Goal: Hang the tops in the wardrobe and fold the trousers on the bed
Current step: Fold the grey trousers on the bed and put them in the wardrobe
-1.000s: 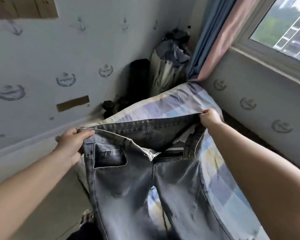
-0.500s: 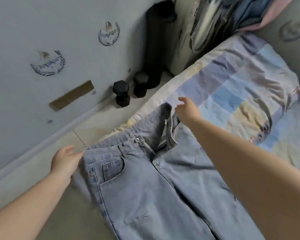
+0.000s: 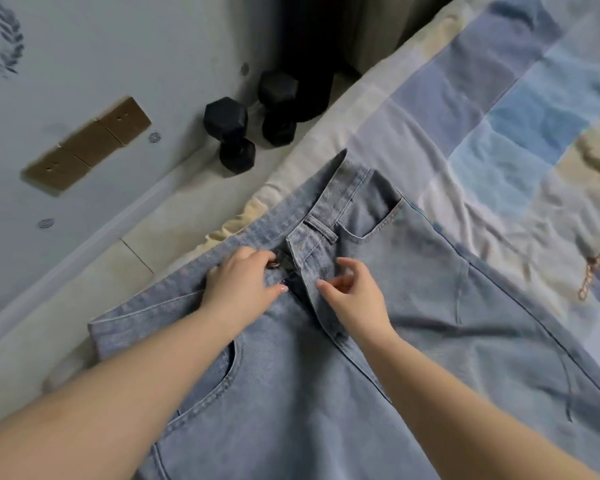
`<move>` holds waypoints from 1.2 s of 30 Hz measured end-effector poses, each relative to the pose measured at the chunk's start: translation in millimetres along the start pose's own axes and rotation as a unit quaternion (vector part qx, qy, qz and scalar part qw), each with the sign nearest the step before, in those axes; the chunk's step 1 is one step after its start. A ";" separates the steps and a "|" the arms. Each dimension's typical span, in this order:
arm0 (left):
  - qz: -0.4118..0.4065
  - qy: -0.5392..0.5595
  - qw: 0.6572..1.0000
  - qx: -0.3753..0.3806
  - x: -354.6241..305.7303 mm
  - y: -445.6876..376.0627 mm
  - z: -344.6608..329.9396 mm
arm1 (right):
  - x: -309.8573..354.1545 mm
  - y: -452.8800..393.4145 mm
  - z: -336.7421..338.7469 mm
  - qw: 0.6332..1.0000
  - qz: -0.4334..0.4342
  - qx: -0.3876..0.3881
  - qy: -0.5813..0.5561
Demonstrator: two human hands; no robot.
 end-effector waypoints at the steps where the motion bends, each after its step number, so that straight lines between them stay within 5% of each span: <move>1: 0.016 0.000 1.000 -0.008 1.6 -5.6 -3.7 | 2.1 -0.1 -7.4 1.000 0.024 0.002 0.005; 7: 0.034 0.193 0.978 -0.078 15.6 -20.7 -8.4 | 8.2 4.3 -46.4 0.964 0.148 0.141 0.169; 11: 0.009 0.142 0.977 -0.161 14.5 -9.7 -13.2 | 0.5 20.8 -38.7 0.951 0.187 0.205 0.134; 15: -0.025 0.079 0.975 -0.206 -11.8 15.0 -15.1 | -39.5 57.1 1.7 0.989 0.086 0.111 -0.047; 23: -0.153 0.071 0.984 -0.061 -135.8 77.7 -96.0 | -182.8 176.1 107.9 0.972 -0.010 -0.052 -0.229; 36: -0.308 -0.068 0.923 0.221 -402.6 185.0 -346.4 | -497.6 437.0 264.6 0.858 -0.192 -0.346 -0.328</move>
Point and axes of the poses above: each hand's wrist, its own y-axis away from the middle knuckle, its own z-axis out of the back of the hand, x = y × z, the point moved 1 cm from there along -y, towards the middle knuckle, and after that the axes turned 13 degrees about x, right-handed, at the moved point
